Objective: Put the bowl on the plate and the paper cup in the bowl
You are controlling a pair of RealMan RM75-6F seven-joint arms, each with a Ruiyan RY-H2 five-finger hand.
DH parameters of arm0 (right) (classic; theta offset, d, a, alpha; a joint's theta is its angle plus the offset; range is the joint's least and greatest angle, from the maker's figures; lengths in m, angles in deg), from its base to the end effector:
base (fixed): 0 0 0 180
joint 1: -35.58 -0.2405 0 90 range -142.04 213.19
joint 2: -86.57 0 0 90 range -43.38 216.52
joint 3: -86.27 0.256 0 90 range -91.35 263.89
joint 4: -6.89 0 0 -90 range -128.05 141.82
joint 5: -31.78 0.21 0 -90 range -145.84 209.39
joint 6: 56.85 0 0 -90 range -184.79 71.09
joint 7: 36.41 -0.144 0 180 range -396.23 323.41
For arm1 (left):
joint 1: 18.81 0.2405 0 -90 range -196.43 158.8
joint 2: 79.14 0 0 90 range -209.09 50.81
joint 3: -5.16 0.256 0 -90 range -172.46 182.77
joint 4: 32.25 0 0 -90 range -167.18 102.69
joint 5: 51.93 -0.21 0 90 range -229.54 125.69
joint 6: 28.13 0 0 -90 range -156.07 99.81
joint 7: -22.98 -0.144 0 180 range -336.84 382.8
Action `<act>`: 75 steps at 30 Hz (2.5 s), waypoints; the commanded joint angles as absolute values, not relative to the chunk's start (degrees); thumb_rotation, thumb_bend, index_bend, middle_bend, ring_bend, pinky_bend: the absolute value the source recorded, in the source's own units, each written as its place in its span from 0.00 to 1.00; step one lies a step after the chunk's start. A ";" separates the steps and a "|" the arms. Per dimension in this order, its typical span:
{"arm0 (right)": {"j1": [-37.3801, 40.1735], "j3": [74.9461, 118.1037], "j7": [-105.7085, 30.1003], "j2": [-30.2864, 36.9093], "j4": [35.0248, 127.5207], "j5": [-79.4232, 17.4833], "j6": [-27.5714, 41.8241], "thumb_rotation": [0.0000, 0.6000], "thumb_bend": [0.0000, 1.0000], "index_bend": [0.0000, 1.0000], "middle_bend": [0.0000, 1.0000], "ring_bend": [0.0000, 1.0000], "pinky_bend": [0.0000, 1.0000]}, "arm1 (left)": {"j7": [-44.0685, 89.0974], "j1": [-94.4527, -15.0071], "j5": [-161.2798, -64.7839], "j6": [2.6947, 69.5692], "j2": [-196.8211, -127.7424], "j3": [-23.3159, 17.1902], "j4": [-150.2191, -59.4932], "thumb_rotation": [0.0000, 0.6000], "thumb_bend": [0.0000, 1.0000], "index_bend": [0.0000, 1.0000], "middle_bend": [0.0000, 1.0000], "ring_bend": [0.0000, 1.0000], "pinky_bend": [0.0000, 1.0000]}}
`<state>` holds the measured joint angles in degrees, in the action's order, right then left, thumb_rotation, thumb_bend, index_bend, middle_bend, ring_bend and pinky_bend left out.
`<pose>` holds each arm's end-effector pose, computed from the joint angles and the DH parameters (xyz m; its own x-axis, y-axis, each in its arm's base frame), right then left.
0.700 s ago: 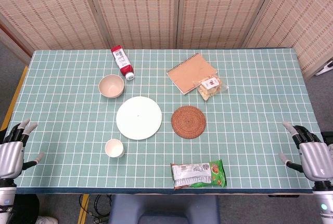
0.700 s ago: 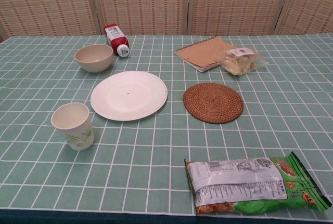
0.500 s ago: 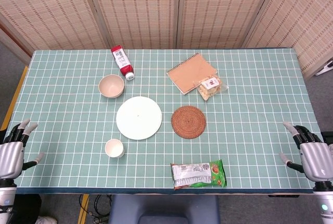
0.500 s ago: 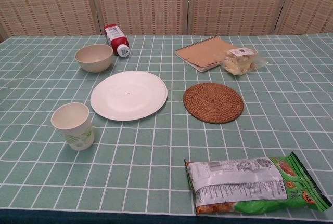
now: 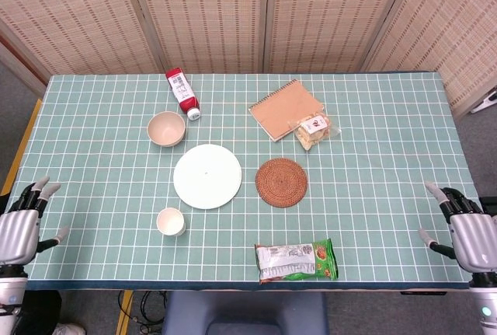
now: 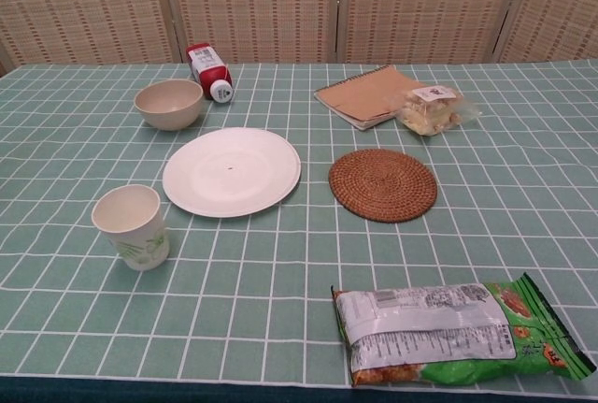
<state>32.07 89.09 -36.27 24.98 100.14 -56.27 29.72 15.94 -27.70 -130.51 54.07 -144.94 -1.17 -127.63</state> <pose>-0.3090 -0.1735 0.1730 0.4254 0.0153 0.9049 -0.9045 -0.0243 0.4257 -0.2980 0.2131 0.1526 0.4125 -0.0175 0.9108 0.9104 0.0422 -0.4115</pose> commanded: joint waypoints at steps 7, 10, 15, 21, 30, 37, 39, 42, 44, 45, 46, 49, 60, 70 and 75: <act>32.03 89.13 -36.11 25.27 100.34 -56.42 29.67 1.00 0.21 0.12 0.24 0.16 0.30 | 17.54 -30.74 -132.88 51.05 -144.45 -1.70 -125.37 1.00 0.22 0.17 0.15 0.20 0.28; 31.91 89.14 -35.91 25.46 100.64 -56.73 29.67 1.00 0.21 0.12 0.24 0.16 0.30 | 19.14 -33.37 -134.02 48.32 -144.28 -2.47 -124.30 1.00 0.22 0.18 0.22 0.27 0.35; 31.73 88.96 -35.46 25.62 101.19 -56.99 29.24 1.00 0.21 0.12 0.24 0.16 0.30 | 22.45 -38.60 -134.18 42.06 -145.02 -4.01 -121.16 1.00 0.22 0.21 0.36 0.41 0.52; 31.16 88.97 -34.91 25.57 101.65 -57.34 28.51 1.00 0.21 0.12 0.24 0.16 0.30 | 24.37 -44.66 -134.29 37.02 -148.04 -6.12 -116.67 1.00 0.22 0.24 0.50 0.53 0.66; 30.23 89.00 -33.71 25.78 102.69 -57.72 27.37 1.00 0.21 0.12 0.24 0.16 0.30 | 23.26 -54.22 -132.04 26.70 -153.17 -7.72 -107.98 1.00 0.22 0.27 0.79 0.77 0.86; 30.01 89.04 -33.09 26.23 103.36 -57.69 27.17 1.00 0.21 0.12 0.24 0.16 0.30 | 22.29 -59.64 -127.87 20.05 -157.52 -8.76 -101.28 1.00 0.22 0.28 0.90 0.86 0.93; 29.94 89.05 -32.92 26.46 103.63 -57.62 27.06 1.00 0.21 0.12 0.24 0.16 0.30 | 21.61 -61.11 -126.72 18.73 -159.01 -9.11 -99.10 1.00 0.22 0.29 0.92 0.87 0.94; 29.85 89.08 -32.68 26.72 103.96 -57.60 26.97 1.00 0.21 0.12 0.24 0.16 0.30 | 20.07 -63.23 -125.36 16.94 -161.38 -9.30 -95.20 1.00 0.22 0.31 0.94 0.89 0.95; 29.82 89.08 -32.53 26.82 104.13 -57.53 26.91 1.00 0.21 0.12 0.24 0.16 0.30 | 19.05 -64.48 -124.66 15.72 -162.79 -9.24 -92.72 1.00 0.22 0.33 0.95 0.90 0.95; 29.79 89.08 -32.46 26.87 104.21 -57.50 26.87 1.00 0.21 0.12 0.24 0.16 0.30 | 18.59 -65.07 -124.27 15.09 -163.46 -9.22 -91.54 1.00 0.22 0.34 0.96 0.90 0.96; 29.77 89.10 -32.38 26.92 104.29 -57.44 26.83 1.00 0.21 0.12 0.24 0.16 0.30 | 18.01 -65.83 -123.70 14.28 -164.35 -9.24 -90.03 1.00 0.22 0.34 0.96 0.91 0.96; 29.69 89.13 -32.22 27.06 104.46 -57.18 26.61 1.00 0.21 0.12 0.24 0.16 0.30 | 17.08 -67.54 -122.14 12.49 -166.59 -9.46 -86.58 1.00 0.22 0.36 0.96 0.91 0.96; 29.52 89.22 -32.33 27.60 104.42 -56.20 25.94 1.00 0.21 0.12 0.24 0.16 0.30 | 15.85 -72.46 -117.54 8.05 -174.95 -10.64 -73.01 1.00 0.22 0.39 0.96 0.91 0.96; 29.59 89.10 -32.74 27.63 104.07 -55.65 25.67 1.00 0.21 0.12 0.24 0.16 0.30 | 15.65 -75.75 -115.17 3.84 -180.48 -11.24 -63.62 1.00 0.22 0.44 0.96 0.91 0.96; 29.67 89.08 -32.81 27.75 104.05 -55.33 25.60 1.00 0.21 0.12 0.24 0.16 0.30 | 16.12 -76.71 -115.14 2.47 -182.36 -11.10 -60.34 1.00 0.22 0.47 0.96 0.91 0.96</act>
<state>29.67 89.08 -32.80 27.75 104.06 -55.33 25.60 15.92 -76.31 -115.20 2.98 -181.76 -11.14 -61.08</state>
